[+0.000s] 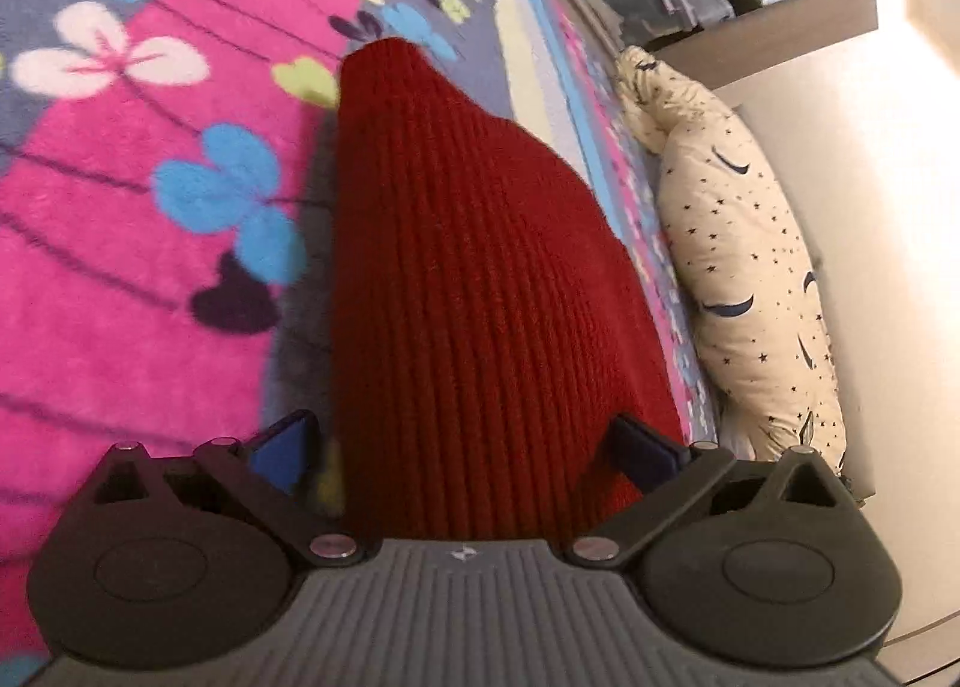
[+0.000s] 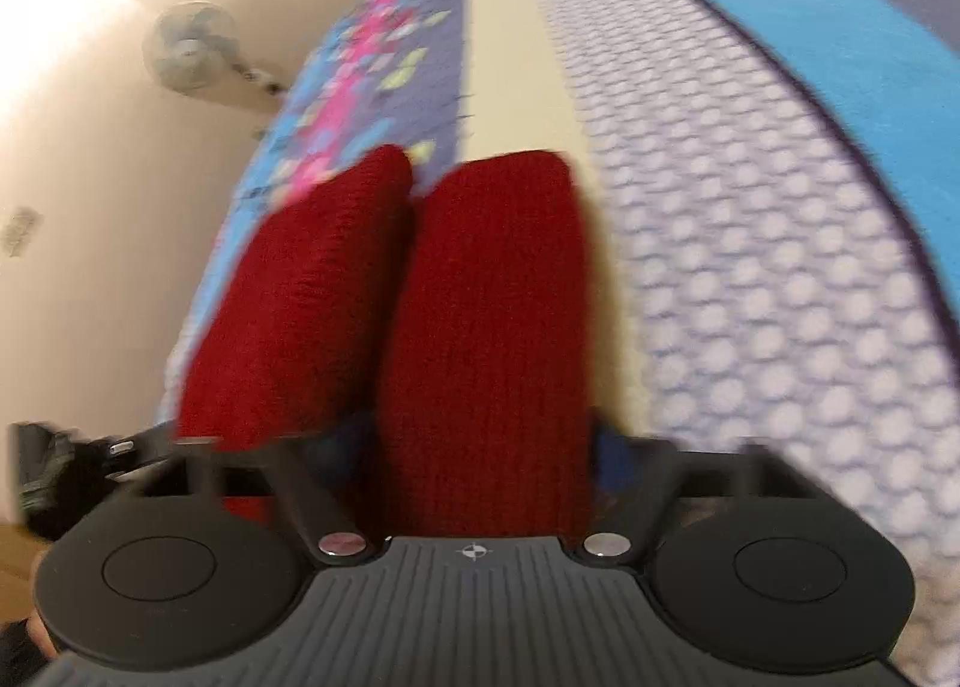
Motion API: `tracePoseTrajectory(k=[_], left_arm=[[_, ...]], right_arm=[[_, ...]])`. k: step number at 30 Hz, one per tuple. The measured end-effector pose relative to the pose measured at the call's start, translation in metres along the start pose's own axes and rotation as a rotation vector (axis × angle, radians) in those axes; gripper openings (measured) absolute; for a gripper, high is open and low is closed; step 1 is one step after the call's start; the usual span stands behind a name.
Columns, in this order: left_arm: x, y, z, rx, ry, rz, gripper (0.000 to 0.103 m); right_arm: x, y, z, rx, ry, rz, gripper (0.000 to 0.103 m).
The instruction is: Fold small clothes
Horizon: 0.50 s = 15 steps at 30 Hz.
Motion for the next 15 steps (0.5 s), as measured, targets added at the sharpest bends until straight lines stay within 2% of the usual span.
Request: tracePoseTrajectory(k=[2, 4, 8, 10, 15], left_arm=[[0.007, -0.003, -0.005, 0.026, 0.008, -0.028, 0.097], [0.009, -0.004, -0.009, 0.040, -0.005, -0.054, 0.092], [-0.002, -0.006, -0.028, 0.137, -0.038, -0.091, 0.071], [-0.015, -0.011, -0.047, 0.249, -0.055, -0.141, 0.068], [-0.056, -0.036, -0.090, 0.444, -0.045, -0.289, 0.067]], right_arm=[[0.001, -0.002, 0.004, -0.024, 0.004, -0.013, 0.047], [0.000, -0.005, 0.007, -0.030, 0.006, -0.029, 0.043], [-0.004, -0.014, 0.014, -0.043, 0.005, -0.074, 0.039], [0.000, -0.024, 0.022, -0.055, -0.016, -0.112, 0.037], [0.015, -0.062, 0.057, -0.136, -0.057, -0.204, 0.034]])
Point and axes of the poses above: each gripper's, at about its wrist camera, not at the fingertips, and x roughly the way its jaws point, z to its left, y to its underside, the point moved 8 cm from there along x, roughly the way its jaws point, and after that the axes turned 15 degrees about -x, right-handed, at the moved point
